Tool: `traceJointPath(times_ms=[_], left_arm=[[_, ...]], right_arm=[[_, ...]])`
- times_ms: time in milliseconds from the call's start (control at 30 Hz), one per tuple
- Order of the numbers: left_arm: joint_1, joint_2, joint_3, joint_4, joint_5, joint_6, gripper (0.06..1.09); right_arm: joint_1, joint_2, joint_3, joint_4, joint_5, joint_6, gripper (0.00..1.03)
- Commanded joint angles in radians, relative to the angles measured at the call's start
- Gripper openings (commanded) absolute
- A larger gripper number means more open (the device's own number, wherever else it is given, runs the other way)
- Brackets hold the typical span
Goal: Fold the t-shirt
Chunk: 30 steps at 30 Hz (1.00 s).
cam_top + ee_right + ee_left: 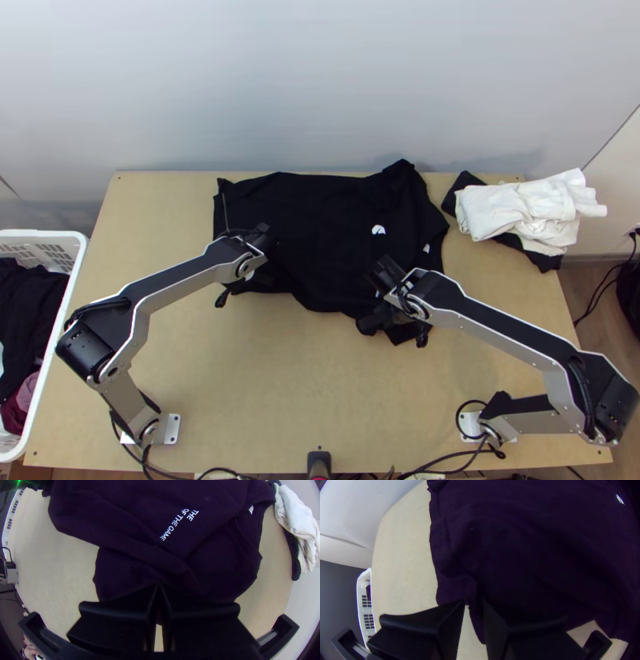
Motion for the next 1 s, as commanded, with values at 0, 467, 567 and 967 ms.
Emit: traceJointPath(times_ms=[0, 467, 567, 967], left_arm=[[0.013, 0.007, -0.026, 0.03, -0.001, 0.01, 0.31], [0.119, -0.165, 0.011, -0.011, 0.068, 0.027, 0.1], [0.176, -0.237, 0.02, -0.046, 0.101, 0.051, 0.1], [0.484, -0.467, 0.014, -0.177, 0.371, 0.18, 0.1]], right_arm=[[-0.011, 0.0, -0.001, 0.0, 0.0, -0.001, 0.03], [-0.056, -0.047, 0.042, -0.113, -0.006, -0.016, 0.03], [-0.082, -0.113, 0.014, -0.113, -0.008, -0.047, 0.03], [-0.248, -0.325, -0.012, -0.164, -0.11, -0.154, 0.03]])
